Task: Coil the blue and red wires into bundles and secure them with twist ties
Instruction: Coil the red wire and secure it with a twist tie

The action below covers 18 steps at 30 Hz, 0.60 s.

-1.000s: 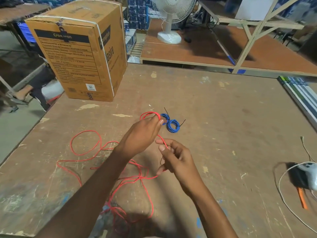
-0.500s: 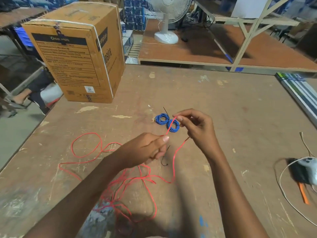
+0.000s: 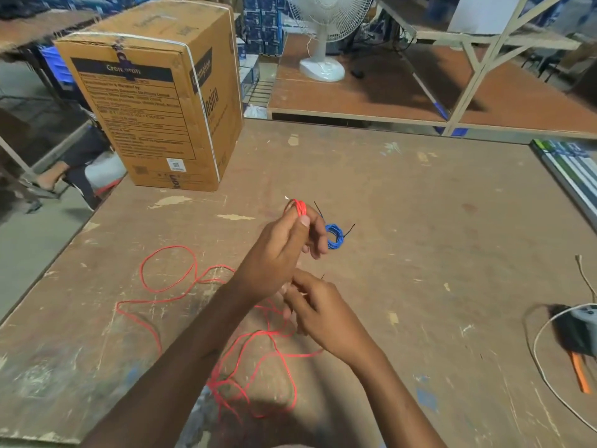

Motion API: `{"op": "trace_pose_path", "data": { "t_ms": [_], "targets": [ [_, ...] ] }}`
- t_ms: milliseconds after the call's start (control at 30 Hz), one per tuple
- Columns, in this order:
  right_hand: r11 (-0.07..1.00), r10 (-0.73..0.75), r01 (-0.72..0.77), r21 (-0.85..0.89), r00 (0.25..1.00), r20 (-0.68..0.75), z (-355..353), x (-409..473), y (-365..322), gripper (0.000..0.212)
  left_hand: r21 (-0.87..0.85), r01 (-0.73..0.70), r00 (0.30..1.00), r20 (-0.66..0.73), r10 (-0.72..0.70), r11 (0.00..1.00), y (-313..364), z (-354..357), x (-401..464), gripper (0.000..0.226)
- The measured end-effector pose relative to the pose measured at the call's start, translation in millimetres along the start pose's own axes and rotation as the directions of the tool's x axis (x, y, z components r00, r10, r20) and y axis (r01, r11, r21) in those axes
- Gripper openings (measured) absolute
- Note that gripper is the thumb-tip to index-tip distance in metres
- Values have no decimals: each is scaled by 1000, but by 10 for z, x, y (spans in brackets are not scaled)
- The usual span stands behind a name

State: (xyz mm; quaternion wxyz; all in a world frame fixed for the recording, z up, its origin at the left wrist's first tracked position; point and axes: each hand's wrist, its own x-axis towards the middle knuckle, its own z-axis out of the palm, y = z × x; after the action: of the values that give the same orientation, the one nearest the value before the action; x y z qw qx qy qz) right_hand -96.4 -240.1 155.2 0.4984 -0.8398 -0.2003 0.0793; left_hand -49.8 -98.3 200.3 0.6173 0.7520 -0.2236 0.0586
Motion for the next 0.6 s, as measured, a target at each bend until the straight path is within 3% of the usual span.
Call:
{"op": "trace_pose_path", "data": {
  "t_ms": [100,167,267,333,400,500,600],
  "targets": [
    [999,24,-25,-38,999,-33,-71,-123,-12,15,200,-5,1000,-15,8,980,-95,-86,79,30],
    [997,76,-73,32,991,-114,-131,-174,3,18,312,14,1000,-5,-13,950,-160,-142,117,30],
    [895,256,-184,407,958,-130,-289,-225,-48,21,430,56,995,53,-88,901,-327,-285,137,31],
    [801,307,-191,567,945,-115,-451,-263,-105,22,479,72,987,95,-133,875,-395,-360,105,32],
    [823,279,-150,548,947,-158,-602,-260,-118,23,468,98,974,135,-181,878,-372,-345,25,37],
    [942,162,-58,332,942,-295,-743,-159,-132,26,374,149,953,193,-234,915,-306,-191,-125,51],
    [982,41,41,182,904,-425,-832,39,-127,25,163,246,929,243,-281,955,-290,-7,-262,63]
  ]
}}
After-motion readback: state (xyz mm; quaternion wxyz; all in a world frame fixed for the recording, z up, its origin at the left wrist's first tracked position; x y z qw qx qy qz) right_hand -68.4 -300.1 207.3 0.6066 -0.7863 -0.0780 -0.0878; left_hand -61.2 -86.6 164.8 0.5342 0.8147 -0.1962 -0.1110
